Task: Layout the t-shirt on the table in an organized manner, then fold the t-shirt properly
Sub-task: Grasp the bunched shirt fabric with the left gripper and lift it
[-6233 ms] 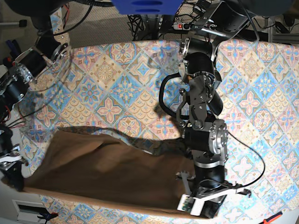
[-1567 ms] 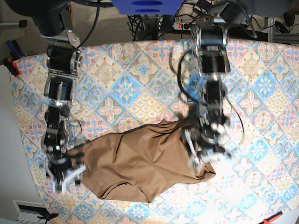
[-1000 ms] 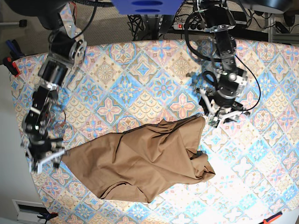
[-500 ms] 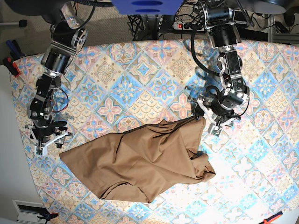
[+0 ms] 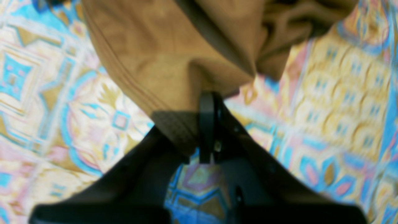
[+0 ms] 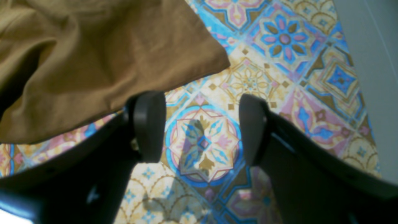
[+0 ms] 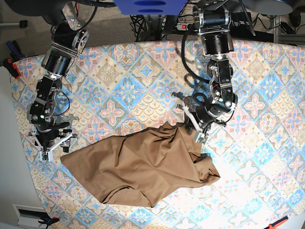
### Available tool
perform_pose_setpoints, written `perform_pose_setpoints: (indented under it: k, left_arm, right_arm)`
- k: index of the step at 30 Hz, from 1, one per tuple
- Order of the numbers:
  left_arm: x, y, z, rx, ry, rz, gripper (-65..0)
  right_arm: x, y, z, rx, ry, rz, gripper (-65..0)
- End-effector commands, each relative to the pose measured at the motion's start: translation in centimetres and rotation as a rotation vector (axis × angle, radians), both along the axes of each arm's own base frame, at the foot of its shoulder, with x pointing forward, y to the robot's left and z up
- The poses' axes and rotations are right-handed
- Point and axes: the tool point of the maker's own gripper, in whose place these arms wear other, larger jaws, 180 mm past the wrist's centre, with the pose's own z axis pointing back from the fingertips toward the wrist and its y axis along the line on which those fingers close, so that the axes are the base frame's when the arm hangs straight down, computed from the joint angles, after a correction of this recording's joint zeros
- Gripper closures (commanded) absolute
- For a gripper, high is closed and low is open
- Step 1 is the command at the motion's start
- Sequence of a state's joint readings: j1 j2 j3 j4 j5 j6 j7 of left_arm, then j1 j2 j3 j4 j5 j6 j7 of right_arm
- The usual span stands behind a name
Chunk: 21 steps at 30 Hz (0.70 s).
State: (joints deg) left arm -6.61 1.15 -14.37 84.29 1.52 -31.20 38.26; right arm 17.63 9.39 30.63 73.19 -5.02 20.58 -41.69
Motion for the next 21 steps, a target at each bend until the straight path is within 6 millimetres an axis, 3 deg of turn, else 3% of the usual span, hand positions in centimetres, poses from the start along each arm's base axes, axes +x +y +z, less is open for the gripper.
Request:
perform_pose_setpoints:
  k: [1, 8, 10, 13, 16, 18, 21]
  left_arm:
    - [1.3, -0.8, 3.3, -0.031, -0.11, -0.003, 0.0]
    - [-1.4, -2.9, 12.9, 0.096, -0.277, -0.075, 0.0]
    - [-2.3, -3.4, 14.8, 0.136, -0.295, -0.094, 0.0]
    - [-3.1, -4.3, 14.9, 0.165, -0.265, -0.126, 0.0]
    - [-3.0, -3.8, 14.6, 0.173, -0.248, -0.107, 0.0]
    - [-2.4, -2.5, 14.4, 0.171, -0.239, -0.065, 0.0]
    - [0.4, 0.9, 13.7, 0.155, -0.181, 0.049, 0.0]
  right_arm:
    - [1.3, -0.5, 2.4, -0.013, -0.071, -0.001, -35.5]
    - [1.3, -0.4, 2.3, -0.013, -0.069, 0.004, -35.5]
    - [1.3, -0.4, 2.3, -0.013, -0.069, 0.004, -35.5]
    - [1.3, -0.3, 2.2, -0.013, -0.065, 0.006, -35.5]
    - [1.2, -0.2, 2.1, -0.012, -0.063, 0.007, -35.4]
    - [1.2, -0.2, 2.1, -0.013, -0.061, 0.007, -35.4]
    - [1.2, -0.2, 2.0, -0.013, -0.059, 0.007, -35.4]
